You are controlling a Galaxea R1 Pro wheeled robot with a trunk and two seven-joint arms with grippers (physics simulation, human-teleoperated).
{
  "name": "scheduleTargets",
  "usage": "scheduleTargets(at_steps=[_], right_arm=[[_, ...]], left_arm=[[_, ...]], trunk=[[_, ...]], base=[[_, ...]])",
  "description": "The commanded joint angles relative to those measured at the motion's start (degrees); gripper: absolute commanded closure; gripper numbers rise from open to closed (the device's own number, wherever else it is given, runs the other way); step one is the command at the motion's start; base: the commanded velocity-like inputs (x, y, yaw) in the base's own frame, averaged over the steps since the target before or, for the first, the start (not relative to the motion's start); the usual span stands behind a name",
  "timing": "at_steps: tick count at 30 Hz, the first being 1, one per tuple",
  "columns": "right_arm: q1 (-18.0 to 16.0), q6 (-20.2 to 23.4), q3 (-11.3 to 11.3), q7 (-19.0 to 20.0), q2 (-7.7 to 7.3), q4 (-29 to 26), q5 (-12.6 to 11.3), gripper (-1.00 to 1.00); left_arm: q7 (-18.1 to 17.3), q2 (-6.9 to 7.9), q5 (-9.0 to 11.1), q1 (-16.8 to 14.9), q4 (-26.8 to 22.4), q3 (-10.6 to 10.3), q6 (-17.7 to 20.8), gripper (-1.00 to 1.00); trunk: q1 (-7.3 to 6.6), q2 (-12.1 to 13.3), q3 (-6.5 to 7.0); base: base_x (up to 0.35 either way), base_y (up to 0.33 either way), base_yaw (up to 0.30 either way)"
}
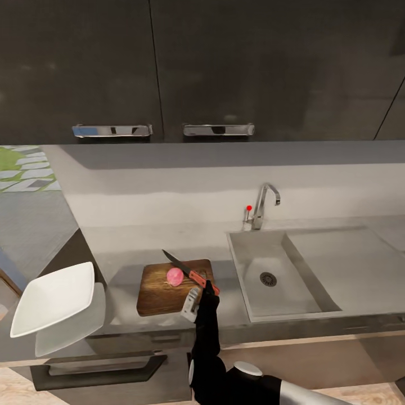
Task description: In the kitchen, take the Vidalia onion out of the sink, dice it on the chopping board with the paring knife, put the diced onion into the bowl on the countertop, then place both the paring knife and the chopping board into the sink.
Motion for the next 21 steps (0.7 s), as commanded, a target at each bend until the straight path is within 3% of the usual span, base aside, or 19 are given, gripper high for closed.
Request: scheduleTargets(at_steps=[1,21], right_arm=[[-0.1,0.2,0.1,-0.2,0.02,0.0,-0.1,1.00],[-0.1,0.2,0.1,-0.2,0.05,0.0,-0.2,1.00]], left_arm=[[0.4,0.09,0.5,0.0,0.0,-0.3,-0.2,-1.00],[0.4,0.09,0.6,0.0,0.4,-0.3,-0.2,-1.00]], trunk=[[0.04,-0.1,-0.17],[0.04,-0.1,-1.48]], base=[[0.027,0.037,0.000],[0.003,0.004,0.000]])
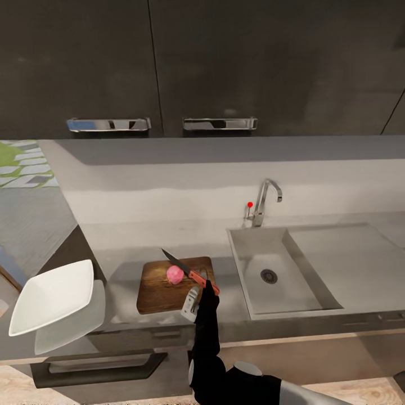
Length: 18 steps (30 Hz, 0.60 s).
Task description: In the kitchen, take the Vidalia onion out of the sink, dice it on the chopping board with the paring knife, put the diced onion into the bowl on the countertop, then place both the paring knife and the chopping board into the sink.
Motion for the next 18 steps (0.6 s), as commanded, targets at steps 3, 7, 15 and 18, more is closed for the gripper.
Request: scheduleTargets(at_steps=[3,7,15,18], right_arm=[[-0.1,0.2,0.1,-0.2,-0.03,0.0,-0.1,1.00],[-0.1,0.2,0.2,-0.2,-0.07,0.0,-0.1,1.00],[-0.1,0.2,0.1,-0.2,-0.08,0.1,-0.1,1.00],[-0.1,0.2,0.2,-0.2,-0.08,0.1,-0.1,1.00]], left_arm=[[0.4,0.09,0.5,0.0,0.0,-0.3,-0.2,-1.00],[0.4,0.09,0.6,0.0,0.0,-0.3,-0.2,-1.00],[0.4,0.09,0.5,0.0,0.0,-0.3,-0.2,-1.00],[0.4,0.09,0.5,0.0,0.0,-0.3,-0.2,-1.00]], trunk=[[0.03,-0.1,-0.32],[0.03,-0.1,-0.60],[0.03,-0.1,-1.16],[0.03,-0.1,-1.39]], base=[[0.000,0.000,0.000],[0.000,0.000,0.000],[0.000,0.000,0.000],[0.000,0.000,0.000]])
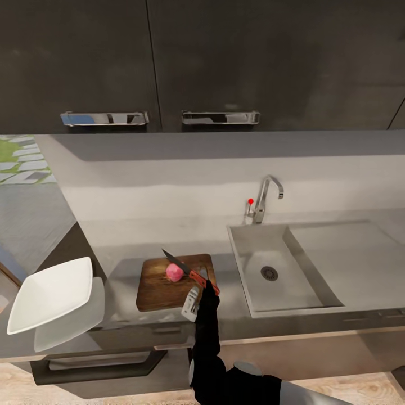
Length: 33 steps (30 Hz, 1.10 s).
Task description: In the kitchen, take the Vidalia onion out of the sink, dice it on the chopping board with the paring knife, put the diced onion into the bowl on the countertop, then place both the paring knife and the chopping board into the sink.
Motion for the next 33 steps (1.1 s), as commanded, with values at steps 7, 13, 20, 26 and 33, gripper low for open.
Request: scheduleTargets(at_steps=[7,13,20,26,33], right_arm=[[-0.1,0.3,0.1,-0.2,0.01,0.0,-0.1,1.00],[-0.1,0.2,0.1,-0.4,-0.16,0.0,0.1,1.00],[-0.1,0.2,0.1,-0.4,-0.17,0.0,0.1,1.00],[-0.1,0.2,0.1,-0.4,-0.17,0.0,0.1,1.00],[-0.1,0.2,0.1,-0.4,-0.25,0.0,0.1,1.00]], left_arm=[[0.4,0.09,0.6,0.0,-0.1,-0.3,-0.2,-1.00],[0.4,0.09,0.5,0.0,-0.1,-0.3,-0.2,-1.00],[0.4,0.09,0.6,0.0,-0.1,-0.3,-0.2,-1.00],[0.4,0.09,0.5,0.0,-0.1,-0.3,-0.2,-1.00],[0.4,0.09,0.6,0.0,-0.1,-0.3,-0.2,-1.00]], trunk=[[0.03,-0.1,-0.63],[0.03,-0.1,-0.88],[0.03,-0.1,-0.88],[0.03,-0.1,-0.88],[0.03,-0.1,-0.88]], base=[[0.000,0.000,0.000],[0.000,0.000,0.000],[0.000,0.000,0.000],[0.000,0.000,0.000],[0.000,0.000,0.000]])
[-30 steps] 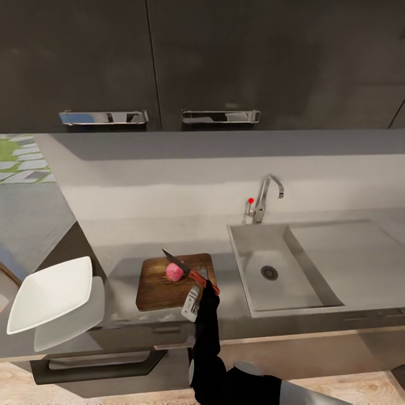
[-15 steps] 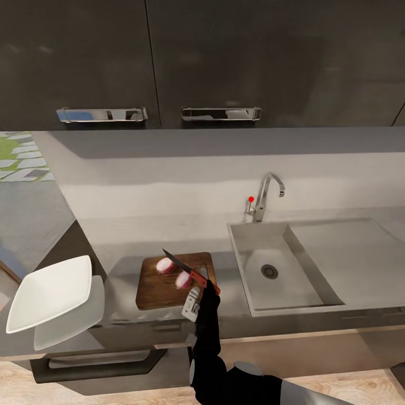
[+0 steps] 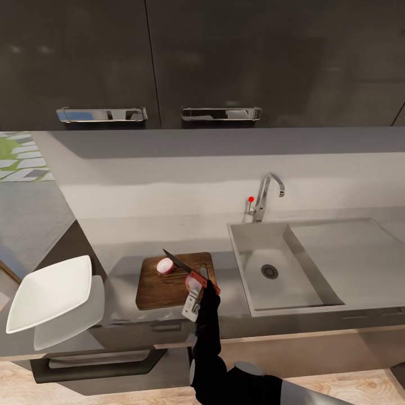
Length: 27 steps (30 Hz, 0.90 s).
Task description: In the kitchen, take the Vidalia onion out of the sink, dice it on the chopping board with the paring knife, put the diced onion into the bowl on the countertop, then place both the paring knife and the chopping board into the sink.
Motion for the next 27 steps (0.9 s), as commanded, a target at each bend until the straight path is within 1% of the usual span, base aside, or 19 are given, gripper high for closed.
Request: scheduleTargets(at_steps=[1,4,12,27], right_arm=[[-0.1,0.2,0.1,-0.2,0.00,0.0,-0.1,1.00],[-0.1,0.2,0.1,-0.2,0.00,0.0,-0.1,1.00],[-0.1,0.2,0.1,-0.2,0.00,0.0,-0.1,1.00],[-0.1,0.2,0.5,-0.2,0.08,0.0,-0.3,1.00]], left_arm=[[0.4,0.09,0.5,0.0,-0.1,-0.3,-0.2,-1.00],[0.4,0.04,0.5,0.0,-0.1,-0.3,-0.2,-1.00],[0.4,0.00,0.5,0.0,-0.1,-0.3,-0.2,-1.00],[0.4,0.00,0.5,0.0,-0.1,-0.3,-0.2,-1.00]], trunk=[[0.04,-0.1,-0.10],[0.04,-0.1,-0.10],[0.04,-0.1,-0.10],[0.04,-0.1,-0.10]], base=[[0.000,0.000,0.000],[0.000,-0.041,0.000],[0.000,-0.189,0.000],[0.000,-0.010,0.000]])
